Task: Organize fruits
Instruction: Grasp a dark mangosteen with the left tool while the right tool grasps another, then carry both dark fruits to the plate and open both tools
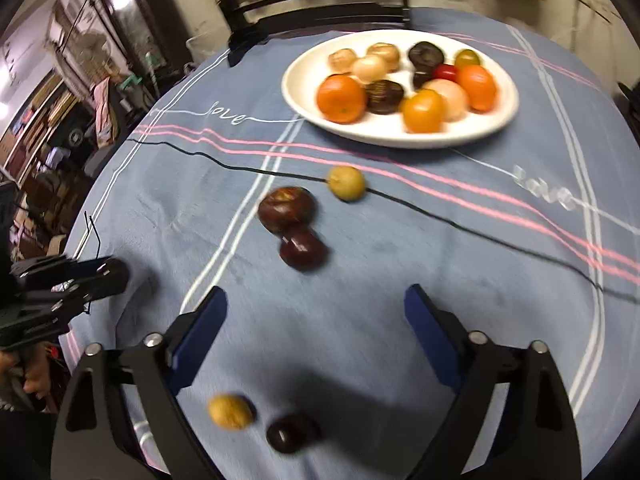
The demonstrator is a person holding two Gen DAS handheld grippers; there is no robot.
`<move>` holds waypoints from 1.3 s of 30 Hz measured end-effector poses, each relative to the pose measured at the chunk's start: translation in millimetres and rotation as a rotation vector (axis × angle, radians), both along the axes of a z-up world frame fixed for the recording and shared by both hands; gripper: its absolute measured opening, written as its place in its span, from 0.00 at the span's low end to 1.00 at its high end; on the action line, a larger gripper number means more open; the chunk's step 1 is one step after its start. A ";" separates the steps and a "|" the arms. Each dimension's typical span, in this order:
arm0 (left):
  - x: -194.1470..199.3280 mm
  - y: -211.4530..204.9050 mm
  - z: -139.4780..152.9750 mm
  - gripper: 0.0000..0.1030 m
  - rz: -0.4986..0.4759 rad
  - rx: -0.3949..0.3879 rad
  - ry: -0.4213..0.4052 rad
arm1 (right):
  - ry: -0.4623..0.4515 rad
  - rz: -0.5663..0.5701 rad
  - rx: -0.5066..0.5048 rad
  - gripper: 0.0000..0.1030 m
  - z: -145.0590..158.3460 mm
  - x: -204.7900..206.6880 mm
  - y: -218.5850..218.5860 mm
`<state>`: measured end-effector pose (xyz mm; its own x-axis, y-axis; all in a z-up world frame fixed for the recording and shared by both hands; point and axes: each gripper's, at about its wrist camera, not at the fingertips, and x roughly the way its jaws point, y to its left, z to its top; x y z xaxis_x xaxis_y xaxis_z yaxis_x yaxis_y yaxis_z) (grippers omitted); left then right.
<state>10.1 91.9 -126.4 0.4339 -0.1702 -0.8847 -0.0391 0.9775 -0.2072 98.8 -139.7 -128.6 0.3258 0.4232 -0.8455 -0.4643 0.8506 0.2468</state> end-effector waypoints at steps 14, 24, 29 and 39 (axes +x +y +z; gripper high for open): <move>-29.3 26.6 -7.3 0.33 0.081 -0.020 0.035 | 0.004 0.056 -0.040 0.31 -24.7 22.0 28.0; 4.7 -10.2 -11.7 0.33 -0.039 -0.052 0.031 | 0.051 -0.003 0.057 0.31 -7.3 -5.3 -15.8; 33.9 -44.9 -15.1 0.33 -0.137 -0.069 0.028 | 0.063 -0.052 0.049 0.31 -7.3 -19.9 -47.3; 120.2 -77.7 8.7 0.34 -0.226 -0.050 -0.039 | -0.018 -0.189 0.068 0.31 22.5 17.2 -99.0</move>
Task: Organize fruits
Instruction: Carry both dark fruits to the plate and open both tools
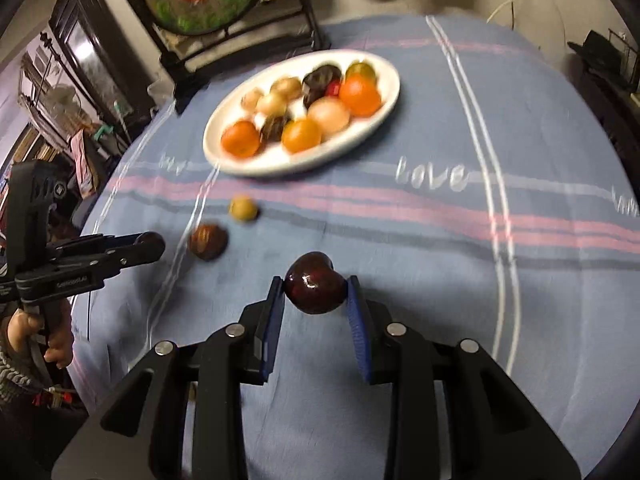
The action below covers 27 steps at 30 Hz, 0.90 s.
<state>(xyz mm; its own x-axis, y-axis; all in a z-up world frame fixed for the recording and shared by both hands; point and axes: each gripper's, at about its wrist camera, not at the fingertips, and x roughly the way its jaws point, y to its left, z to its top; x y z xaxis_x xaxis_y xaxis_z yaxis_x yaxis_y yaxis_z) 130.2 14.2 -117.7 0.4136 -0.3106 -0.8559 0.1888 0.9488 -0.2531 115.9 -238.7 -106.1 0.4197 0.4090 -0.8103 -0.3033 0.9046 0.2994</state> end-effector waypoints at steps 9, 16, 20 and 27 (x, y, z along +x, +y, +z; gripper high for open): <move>97.1 7.4 19.0 0.34 0.026 0.008 -0.060 | -0.103 0.057 0.038 0.31 30.4 87.7 40.4; 157.4 9.6 9.7 0.34 0.048 -0.003 -0.071 | -0.128 0.119 0.035 0.31 24.1 151.4 77.2; 173.1 14.1 -2.2 0.44 0.070 -0.018 -0.058 | -0.101 0.133 0.036 0.32 7.9 180.6 94.0; 160.2 33.3 6.2 0.64 0.142 -0.046 -0.078 | -0.088 0.075 0.017 0.48 10.8 182.4 84.1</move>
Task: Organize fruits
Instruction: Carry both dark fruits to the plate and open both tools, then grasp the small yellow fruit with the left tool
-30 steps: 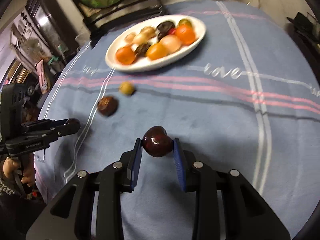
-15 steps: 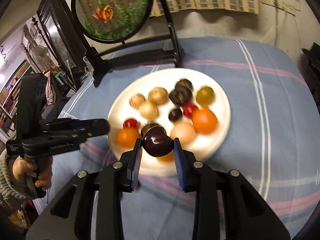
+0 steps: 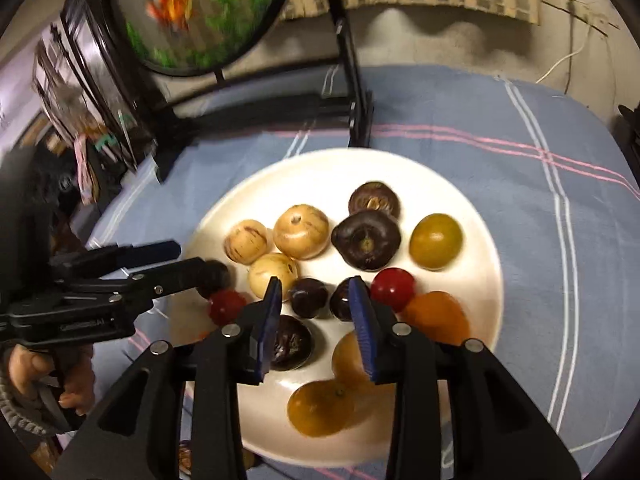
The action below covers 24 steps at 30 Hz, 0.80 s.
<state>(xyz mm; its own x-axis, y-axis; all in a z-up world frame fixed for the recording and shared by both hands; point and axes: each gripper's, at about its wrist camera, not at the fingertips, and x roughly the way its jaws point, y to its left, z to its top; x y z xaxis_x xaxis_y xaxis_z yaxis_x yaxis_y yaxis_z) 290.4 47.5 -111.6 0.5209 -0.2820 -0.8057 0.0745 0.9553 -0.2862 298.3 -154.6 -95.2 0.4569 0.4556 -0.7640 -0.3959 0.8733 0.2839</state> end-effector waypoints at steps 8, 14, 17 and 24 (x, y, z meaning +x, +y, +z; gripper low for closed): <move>-86.1 23.7 18.8 0.69 0.070 -0.029 0.023 | -0.112 -0.057 0.065 0.75 55.9 -89.0 -49.7; -181.6 15.3 -11.7 0.69 0.032 -0.011 0.151 | 0.052 -0.119 0.033 0.81 5.0 -180.9 -76.2; -223.0 5.7 -27.3 0.69 -0.019 0.000 0.207 | 0.158 -0.114 0.022 0.81 -15.5 -216.6 -88.3; -261.3 -25.4 -24.6 0.69 -0.166 0.069 0.181 | 0.095 -0.109 0.002 0.81 1.2 -248.5 -87.3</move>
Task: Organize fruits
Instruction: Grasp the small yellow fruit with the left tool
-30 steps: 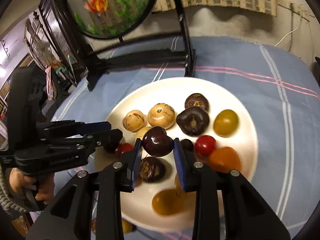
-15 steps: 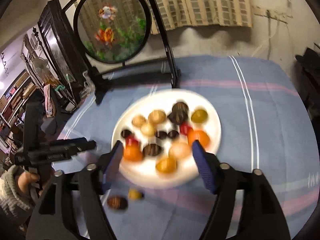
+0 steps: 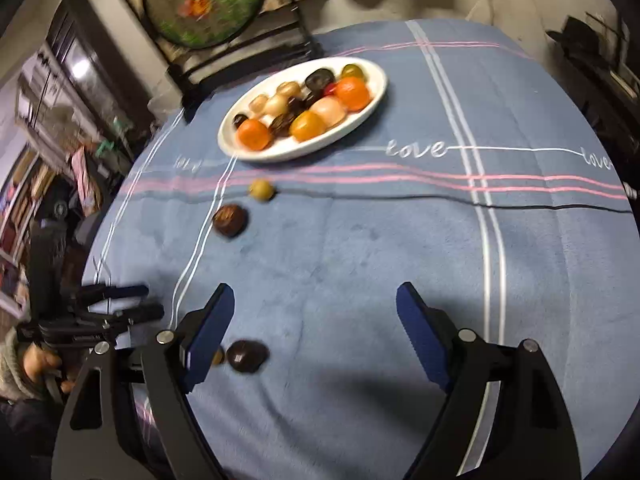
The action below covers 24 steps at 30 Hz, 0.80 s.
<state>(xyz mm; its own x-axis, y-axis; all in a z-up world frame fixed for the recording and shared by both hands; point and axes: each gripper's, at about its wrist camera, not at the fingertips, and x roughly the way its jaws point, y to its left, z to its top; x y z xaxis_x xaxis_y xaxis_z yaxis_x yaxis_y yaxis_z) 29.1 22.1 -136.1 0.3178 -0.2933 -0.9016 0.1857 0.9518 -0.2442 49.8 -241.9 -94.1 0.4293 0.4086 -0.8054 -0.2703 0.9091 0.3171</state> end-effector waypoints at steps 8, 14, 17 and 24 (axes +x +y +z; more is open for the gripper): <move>-19.1 -47.3 -3.5 0.68 -0.181 0.044 -0.038 | 0.011 0.009 -0.039 0.81 -2.2 -22.1 -5.2; -17.6 -62.3 -9.8 0.51 -0.224 0.015 -0.021 | 0.020 -0.038 -0.056 0.81 -2.0 -32.4 -25.9; -17.4 -69.5 -13.7 0.44 -0.235 0.011 -0.005 | 0.029 -0.059 -0.053 0.81 -3.4 -35.3 -35.4; -13.1 -82.0 -22.5 0.39 -0.242 0.009 0.017 | 0.030 -0.064 -0.064 0.81 -3.5 -41.3 -43.3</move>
<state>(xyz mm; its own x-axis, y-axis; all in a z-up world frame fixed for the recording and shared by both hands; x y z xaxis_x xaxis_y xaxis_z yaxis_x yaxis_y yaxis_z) 16.0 -59.9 -158.6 0.2239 -0.3513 -0.9091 0.4049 0.8820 -0.2411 8.5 -285.2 -97.6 0.4278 0.3280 -0.8422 -0.2020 0.9429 0.2646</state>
